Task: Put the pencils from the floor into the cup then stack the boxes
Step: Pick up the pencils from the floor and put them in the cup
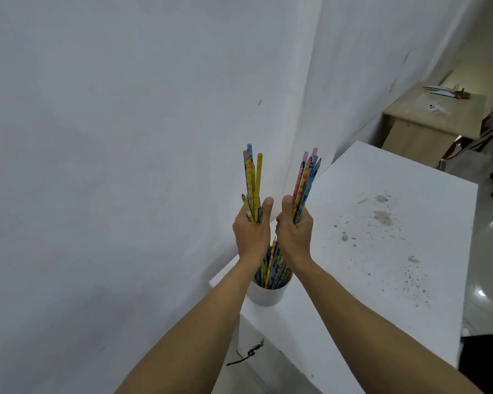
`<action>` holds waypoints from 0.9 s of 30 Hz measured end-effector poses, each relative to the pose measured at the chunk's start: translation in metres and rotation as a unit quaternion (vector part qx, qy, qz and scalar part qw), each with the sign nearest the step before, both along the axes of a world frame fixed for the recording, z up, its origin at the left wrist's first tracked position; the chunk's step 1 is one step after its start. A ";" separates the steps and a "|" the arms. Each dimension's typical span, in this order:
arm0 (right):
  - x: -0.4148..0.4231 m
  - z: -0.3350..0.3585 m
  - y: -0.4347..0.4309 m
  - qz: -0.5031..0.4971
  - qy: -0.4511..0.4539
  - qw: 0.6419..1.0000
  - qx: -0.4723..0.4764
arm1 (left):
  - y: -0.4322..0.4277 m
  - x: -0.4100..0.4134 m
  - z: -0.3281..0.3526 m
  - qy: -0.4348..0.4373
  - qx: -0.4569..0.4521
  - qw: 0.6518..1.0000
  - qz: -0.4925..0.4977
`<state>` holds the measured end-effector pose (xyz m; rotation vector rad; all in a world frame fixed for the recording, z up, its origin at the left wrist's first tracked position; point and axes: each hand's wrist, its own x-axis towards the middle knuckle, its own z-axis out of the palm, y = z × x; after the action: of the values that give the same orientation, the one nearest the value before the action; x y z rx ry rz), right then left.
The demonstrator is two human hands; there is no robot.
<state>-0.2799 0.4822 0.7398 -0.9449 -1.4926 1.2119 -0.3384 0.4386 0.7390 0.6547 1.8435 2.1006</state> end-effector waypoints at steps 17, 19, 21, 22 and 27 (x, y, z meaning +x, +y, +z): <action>-0.011 -0.107 0.013 -0.001 -0.032 0.997 -0.074 | 0.018 0.000 -0.108 -0.039 -0.109 0.992 -0.057; -0.010 -0.109 0.014 0.006 -0.031 0.997 -0.070 | 0.019 -0.002 -0.109 -0.027 -0.122 0.990 -0.068; -0.009 -0.111 0.016 0.015 -0.034 0.997 -0.070 | 0.018 -0.003 -0.109 -0.012 -0.122 0.990 -0.073; -0.008 -0.112 0.017 0.020 -0.033 0.997 -0.071 | 0.019 -0.004 -0.108 -0.002 -0.125 0.989 -0.075; -0.001 -0.118 0.017 0.040 -0.042 0.996 -0.061 | 0.019 -0.001 -0.104 0.054 -0.118 0.989 -0.067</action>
<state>-0.2813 0.4993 0.6218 -1.0365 -1.5491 1.3483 -0.3399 0.4575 0.6350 0.8200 2.0054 1.7594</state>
